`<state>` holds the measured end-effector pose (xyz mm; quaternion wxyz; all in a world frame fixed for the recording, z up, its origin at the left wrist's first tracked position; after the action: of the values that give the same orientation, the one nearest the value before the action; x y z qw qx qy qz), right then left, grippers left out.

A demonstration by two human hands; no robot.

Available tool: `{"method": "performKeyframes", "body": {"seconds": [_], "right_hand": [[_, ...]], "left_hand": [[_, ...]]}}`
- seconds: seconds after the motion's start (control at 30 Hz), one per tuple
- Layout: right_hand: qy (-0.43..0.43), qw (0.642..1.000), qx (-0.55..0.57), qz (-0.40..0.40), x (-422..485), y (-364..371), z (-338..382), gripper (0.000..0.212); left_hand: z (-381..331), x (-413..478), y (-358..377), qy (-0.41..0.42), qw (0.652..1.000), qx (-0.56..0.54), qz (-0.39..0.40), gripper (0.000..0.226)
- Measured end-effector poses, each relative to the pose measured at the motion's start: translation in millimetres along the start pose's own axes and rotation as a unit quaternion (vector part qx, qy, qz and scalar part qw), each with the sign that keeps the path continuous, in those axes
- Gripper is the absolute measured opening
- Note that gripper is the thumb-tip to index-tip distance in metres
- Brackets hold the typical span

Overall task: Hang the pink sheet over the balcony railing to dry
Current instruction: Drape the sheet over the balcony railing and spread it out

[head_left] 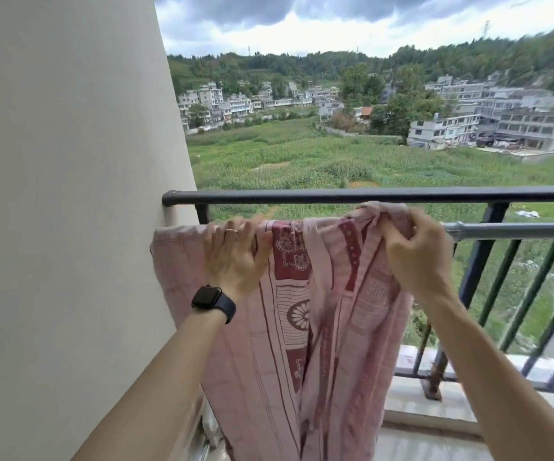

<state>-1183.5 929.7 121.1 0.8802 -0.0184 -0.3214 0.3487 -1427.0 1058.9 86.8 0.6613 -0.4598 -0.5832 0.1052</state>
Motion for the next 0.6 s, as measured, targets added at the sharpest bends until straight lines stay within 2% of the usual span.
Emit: {"method": "performKeyframes", "body": {"seconds": [0.07, 0.1, 0.13, 0.23, 0.33, 0.4, 0.47, 0.53, 0.6], "right_hand": [[-0.023, 0.989, -0.056, -0.133, 34.5, -47.4, -1.2, 0.012], [-0.023, 0.982, -0.090, -0.164, 43.2, -66.0, -10.0, 0.014], [-0.021, 0.977, -0.134, -0.165, 43.6, -77.8, -22.6, 0.016], [0.010, 0.964, -0.251, -0.087, 6.6, -84.6, -67.4, 0.029], [0.067, 0.954, -0.281, -0.080, -19.1, -88.2, -93.6, 0.053], [0.009, 0.946, -0.302, -0.118, -19.3, -86.0, -92.4, 0.062], [-0.103, 0.937, -0.310, -0.125, -18.6, -69.0, -77.7, 0.061], [-0.186, 0.932, -0.300, -0.081, -14.0, -39.2, -58.6, 0.060], [-0.221, 0.931, -0.290, -0.014, -6.6, -3.5, -41.8, 0.058]], "left_hand": [[8.4, 0.5, 2.4, -0.012, 1.000, 0.004, -0.017, 0.066], [10.3, 0.6, 3.5, -0.017, 1.000, 0.005, -0.019, 0.063], [10.9, 0.4, 4.7, -0.018, 0.999, 0.010, -0.025, 0.059], [7.7, 1.1, 8.4, -0.011, 0.998, 0.023, -0.056, 0.047], [0.8, 5.1, 13.2, -0.031, 0.996, 0.021, -0.077, 0.038], [-4.3, 6.0, 17.6, -0.047, 0.995, 0.025, -0.085, 0.038], [-8.6, 5.2, 19.9, -0.058, 0.993, 0.033, -0.094, 0.039], [-11.0, 3.6, 18.9, -0.061, 0.993, 0.038, -0.098, 0.038], [-10.9, 2.8, 16.7, -0.057, 0.993, 0.044, -0.092, 0.038]]}}
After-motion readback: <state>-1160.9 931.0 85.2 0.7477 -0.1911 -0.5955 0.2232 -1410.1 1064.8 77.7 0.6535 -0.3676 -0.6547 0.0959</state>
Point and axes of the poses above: each hand's wrist, its own x-axis towards the middle knuckle, its own y-axis out of the palm, z = x × y, the point moved 1 cm from there along x, towards the middle knuckle, and after that the axes turned 2 degrees about y, right-handed, at the moved point
